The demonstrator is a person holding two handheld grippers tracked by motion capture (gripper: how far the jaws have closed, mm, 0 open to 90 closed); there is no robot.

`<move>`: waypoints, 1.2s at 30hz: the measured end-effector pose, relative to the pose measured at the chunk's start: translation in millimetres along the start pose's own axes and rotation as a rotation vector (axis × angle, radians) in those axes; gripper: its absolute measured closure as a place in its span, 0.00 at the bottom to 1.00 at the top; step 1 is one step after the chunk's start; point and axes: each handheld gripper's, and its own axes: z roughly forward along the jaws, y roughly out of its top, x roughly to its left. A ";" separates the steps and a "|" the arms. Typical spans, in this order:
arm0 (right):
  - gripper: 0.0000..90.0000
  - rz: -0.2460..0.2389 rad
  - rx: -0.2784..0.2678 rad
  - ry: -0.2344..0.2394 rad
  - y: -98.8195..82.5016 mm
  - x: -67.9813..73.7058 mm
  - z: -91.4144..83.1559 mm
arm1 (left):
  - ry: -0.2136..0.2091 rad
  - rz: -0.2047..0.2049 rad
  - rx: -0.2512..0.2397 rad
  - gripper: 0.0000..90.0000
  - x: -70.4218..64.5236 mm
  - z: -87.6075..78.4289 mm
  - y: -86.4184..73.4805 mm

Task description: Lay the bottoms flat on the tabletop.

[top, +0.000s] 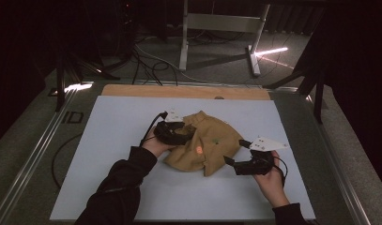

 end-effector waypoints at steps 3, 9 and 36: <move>0.13 0.005 0.001 -0.001 -0.3 -1.1 -0.3 | -0.002 -0.004 -0.012 0.30 1.6 -9.0 -1.6; 0.13 0.009 -0.006 -0.008 1.1 -0.7 -2.6 | 0.013 0.012 -0.068 0.25 2.5 -50.4 -17.5; 0.13 0.015 -0.008 -0.017 2.7 -1.4 -5.3 | 0.063 0.137 0.084 0.69 -23.9 -47.2 -110.3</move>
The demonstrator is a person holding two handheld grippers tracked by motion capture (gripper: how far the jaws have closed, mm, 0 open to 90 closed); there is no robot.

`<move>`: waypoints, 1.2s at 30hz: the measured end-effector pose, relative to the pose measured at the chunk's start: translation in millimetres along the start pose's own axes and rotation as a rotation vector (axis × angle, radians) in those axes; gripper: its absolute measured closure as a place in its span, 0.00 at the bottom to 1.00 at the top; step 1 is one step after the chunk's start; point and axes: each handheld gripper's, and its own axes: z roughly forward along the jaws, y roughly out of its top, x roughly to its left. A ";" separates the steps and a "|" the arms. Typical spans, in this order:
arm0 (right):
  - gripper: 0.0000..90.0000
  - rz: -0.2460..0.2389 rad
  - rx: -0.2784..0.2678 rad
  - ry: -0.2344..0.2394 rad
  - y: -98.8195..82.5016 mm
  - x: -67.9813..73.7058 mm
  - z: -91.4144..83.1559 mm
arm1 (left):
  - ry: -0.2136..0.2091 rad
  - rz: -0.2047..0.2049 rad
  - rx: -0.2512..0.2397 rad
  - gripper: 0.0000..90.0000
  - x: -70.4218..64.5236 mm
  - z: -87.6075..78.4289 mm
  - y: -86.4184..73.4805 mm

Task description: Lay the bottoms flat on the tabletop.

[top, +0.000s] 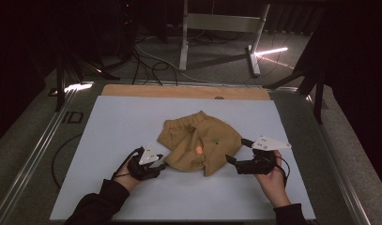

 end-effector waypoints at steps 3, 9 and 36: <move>0.13 -0.005 0.002 -0.004 -0.1 0.2 -1.2 | 0.003 0.012 0.005 0.96 -3.0 2.3 2.4; 0.13 -0.002 -0.007 -0.013 0.6 -1.7 -4.8 | -0.118 0.091 -0.020 0.98 -24.8 -17.2 15.3; 0.13 -0.002 -0.012 -0.010 1.3 -0.5 -8.4 | -0.309 0.163 -0.023 0.61 -42.6 -45.8 4.4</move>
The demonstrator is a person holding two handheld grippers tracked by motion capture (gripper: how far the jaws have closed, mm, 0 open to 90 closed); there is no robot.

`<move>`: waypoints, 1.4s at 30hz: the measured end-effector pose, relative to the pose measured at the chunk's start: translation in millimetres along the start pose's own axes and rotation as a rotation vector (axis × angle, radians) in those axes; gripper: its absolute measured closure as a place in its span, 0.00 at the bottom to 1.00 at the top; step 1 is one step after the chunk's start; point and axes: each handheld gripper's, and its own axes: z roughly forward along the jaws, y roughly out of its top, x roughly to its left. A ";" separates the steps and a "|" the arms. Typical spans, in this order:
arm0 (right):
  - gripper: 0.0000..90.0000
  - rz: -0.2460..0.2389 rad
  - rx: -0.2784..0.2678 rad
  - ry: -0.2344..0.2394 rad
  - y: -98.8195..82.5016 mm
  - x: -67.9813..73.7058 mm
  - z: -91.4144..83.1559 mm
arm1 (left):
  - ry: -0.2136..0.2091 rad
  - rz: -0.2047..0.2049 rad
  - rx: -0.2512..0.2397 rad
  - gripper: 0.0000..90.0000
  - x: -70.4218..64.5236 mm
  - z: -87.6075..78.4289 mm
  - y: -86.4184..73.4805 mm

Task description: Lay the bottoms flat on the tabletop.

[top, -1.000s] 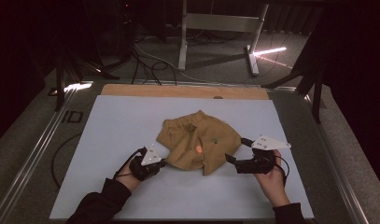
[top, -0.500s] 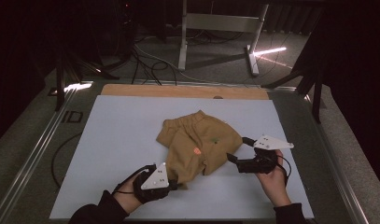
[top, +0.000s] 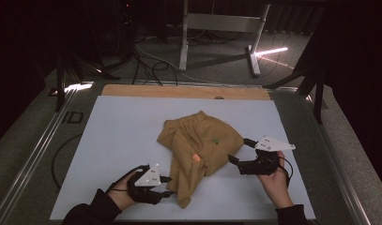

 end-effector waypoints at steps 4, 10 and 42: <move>0.13 -0.002 0.003 -0.002 0.6 0.5 0.9 | 0.015 0.020 0.044 0.63 6.5 4.7 -12.5; 0.13 -0.005 0.013 0.002 -0.7 0.5 3.3 | -0.038 0.057 0.089 0.63 5.7 27.5 -9.4; 0.13 -0.001 0.010 -0.002 0.4 2.2 -1.5 | 0.011 0.016 -0.015 1.00 -22.5 -62.9 -30.7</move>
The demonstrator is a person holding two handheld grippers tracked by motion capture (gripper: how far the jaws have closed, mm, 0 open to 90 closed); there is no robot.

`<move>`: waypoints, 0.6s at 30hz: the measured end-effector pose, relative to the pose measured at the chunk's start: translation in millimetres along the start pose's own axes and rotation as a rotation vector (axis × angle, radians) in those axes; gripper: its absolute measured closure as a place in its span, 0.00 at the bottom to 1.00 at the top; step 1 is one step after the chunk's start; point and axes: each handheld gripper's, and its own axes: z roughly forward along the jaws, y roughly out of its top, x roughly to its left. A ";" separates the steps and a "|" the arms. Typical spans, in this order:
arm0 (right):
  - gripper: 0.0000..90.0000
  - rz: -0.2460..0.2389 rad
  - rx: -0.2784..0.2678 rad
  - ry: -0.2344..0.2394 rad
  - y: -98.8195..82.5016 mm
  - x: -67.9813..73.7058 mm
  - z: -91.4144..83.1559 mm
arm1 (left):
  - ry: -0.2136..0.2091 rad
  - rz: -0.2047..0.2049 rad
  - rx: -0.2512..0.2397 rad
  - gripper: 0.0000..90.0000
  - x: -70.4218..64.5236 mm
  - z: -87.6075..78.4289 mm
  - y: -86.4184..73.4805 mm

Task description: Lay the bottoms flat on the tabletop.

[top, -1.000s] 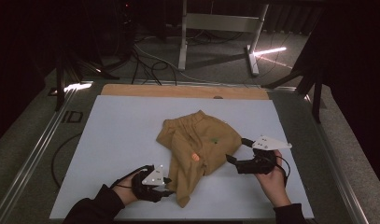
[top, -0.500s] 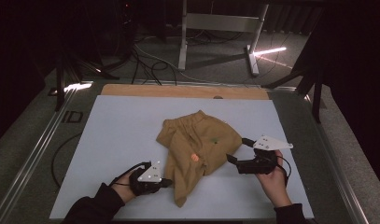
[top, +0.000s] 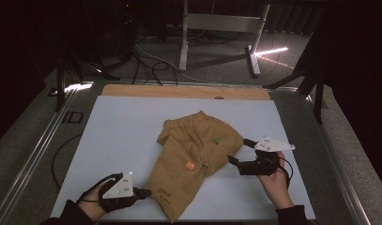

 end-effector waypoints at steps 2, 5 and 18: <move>0.13 0.006 0.002 -0.003 -1.0 -1.5 -1.2 | -0.009 -0.015 -0.011 1.00 -7.3 -5.4 -4.5; 0.13 0.009 -0.001 -0.010 -2.0 -2.6 -2.8 | -0.046 -0.047 -0.041 1.00 -17.1 -7.7 -8.7; 0.13 0.011 0.003 -0.012 -2.5 -2.5 -2.5 | -0.179 -0.042 -0.098 0.81 -42.7 2.7 0.4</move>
